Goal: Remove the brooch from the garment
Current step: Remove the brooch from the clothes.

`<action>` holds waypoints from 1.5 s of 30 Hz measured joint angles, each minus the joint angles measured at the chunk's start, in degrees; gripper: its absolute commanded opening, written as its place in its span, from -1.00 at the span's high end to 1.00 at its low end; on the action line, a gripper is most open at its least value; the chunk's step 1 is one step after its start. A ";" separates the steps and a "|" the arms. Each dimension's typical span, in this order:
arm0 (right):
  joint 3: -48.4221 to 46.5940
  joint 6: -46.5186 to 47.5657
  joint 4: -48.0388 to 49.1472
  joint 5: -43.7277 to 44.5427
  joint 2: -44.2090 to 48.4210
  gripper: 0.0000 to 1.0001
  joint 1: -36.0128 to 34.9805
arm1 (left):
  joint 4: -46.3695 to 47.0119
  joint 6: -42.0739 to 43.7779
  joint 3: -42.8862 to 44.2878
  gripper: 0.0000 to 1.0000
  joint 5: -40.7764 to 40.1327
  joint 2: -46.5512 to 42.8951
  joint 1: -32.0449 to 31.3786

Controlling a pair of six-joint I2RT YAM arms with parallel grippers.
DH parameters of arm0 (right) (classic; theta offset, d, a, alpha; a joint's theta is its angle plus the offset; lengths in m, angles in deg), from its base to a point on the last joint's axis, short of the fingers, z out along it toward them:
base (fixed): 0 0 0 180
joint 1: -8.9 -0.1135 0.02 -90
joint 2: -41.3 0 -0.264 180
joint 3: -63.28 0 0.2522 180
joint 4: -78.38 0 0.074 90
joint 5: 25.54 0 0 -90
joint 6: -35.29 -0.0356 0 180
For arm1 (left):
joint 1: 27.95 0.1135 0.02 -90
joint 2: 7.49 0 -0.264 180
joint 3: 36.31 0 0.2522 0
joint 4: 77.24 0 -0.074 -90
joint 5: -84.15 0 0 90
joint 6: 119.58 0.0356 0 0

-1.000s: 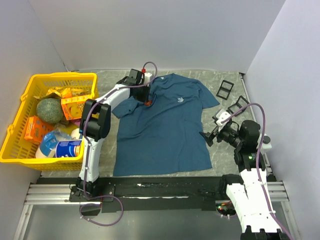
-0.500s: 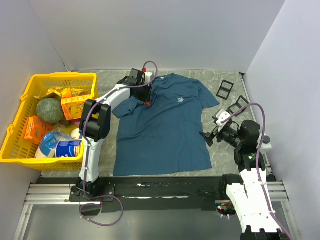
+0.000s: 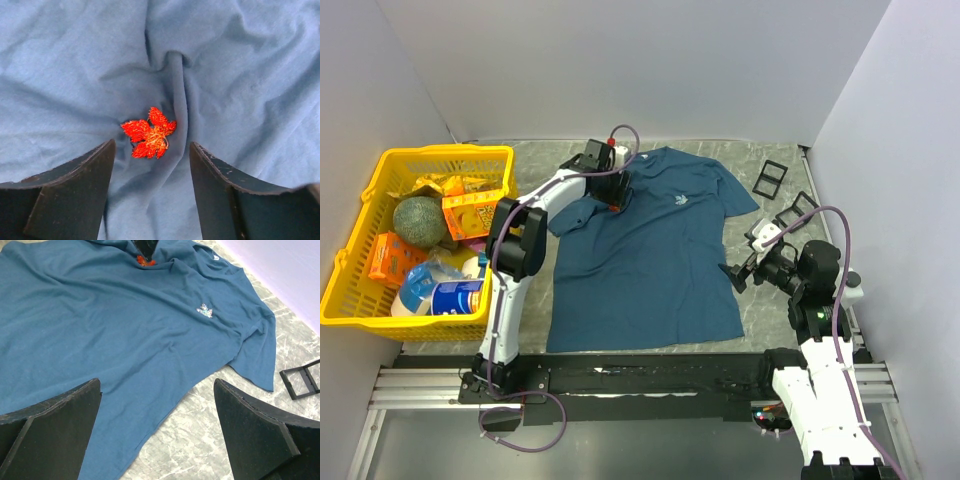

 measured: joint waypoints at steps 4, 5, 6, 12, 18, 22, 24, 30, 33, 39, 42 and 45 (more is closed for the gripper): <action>0.00 0.00 -0.02 0.00 0.00 -1.00 0.00 | -0.61 0.13 0.61 -0.46 -0.83 1.22 -0.76; 0.00 0.00 -0.02 0.00 0.00 -1.00 0.00 | -0.72 0.13 0.61 -0.46 -1.05 1.42 -0.98; 0.00 0.00 -0.04 0.00 0.00 -1.00 0.00 | -0.79 0.15 0.61 -0.48 -1.36 1.62 -1.18; 0.00 0.00 -0.07 0.00 0.00 -1.00 0.00 | -1.07 0.28 0.61 -0.59 -2.29 1.77 -1.88; 0.00 0.00 -0.09 -0.02 0.00 -1.00 0.00 | -1.07 0.72 0.61 -0.66 -3.48 1.88 -1.99; 0.00 0.00 -0.11 -0.02 0.00 -1.00 0.00 | -0.72 1.14 0.70 -0.59 -5.42 2.58 -2.05; 0.00 0.02 -0.11 -0.02 -0.02 -1.00 0.00 | -0.70 1.25 0.74 -0.55 -6.25 2.62 -2.16; 0.00 0.02 -0.13 -0.02 -0.02 -1.00 0.00 | -0.59 1.73 0.74 -0.09 -7.93 2.80 -2.27; 0.00 0.02 -0.15 -0.02 -0.02 -1.00 0.00 | -0.68 1.62 0.96 0.30 -8.09 2.89 -2.25; 0.00 0.17 -0.31 -0.04 -0.02 -1.00 0.00 | -0.52 2.78 1.90 0.39 -8.07 2.86 -2.25; 0.00 0.17 -0.31 -0.04 -0.02 -1.00 0.00 | -0.55 2.75 1.90 0.32 -8.09 2.82 -2.25; 0.00 0.17 -0.31 -0.04 0.00 -1.00 0.00 | -0.57 2.80 1.90 0.04 -7.98 2.75 -2.25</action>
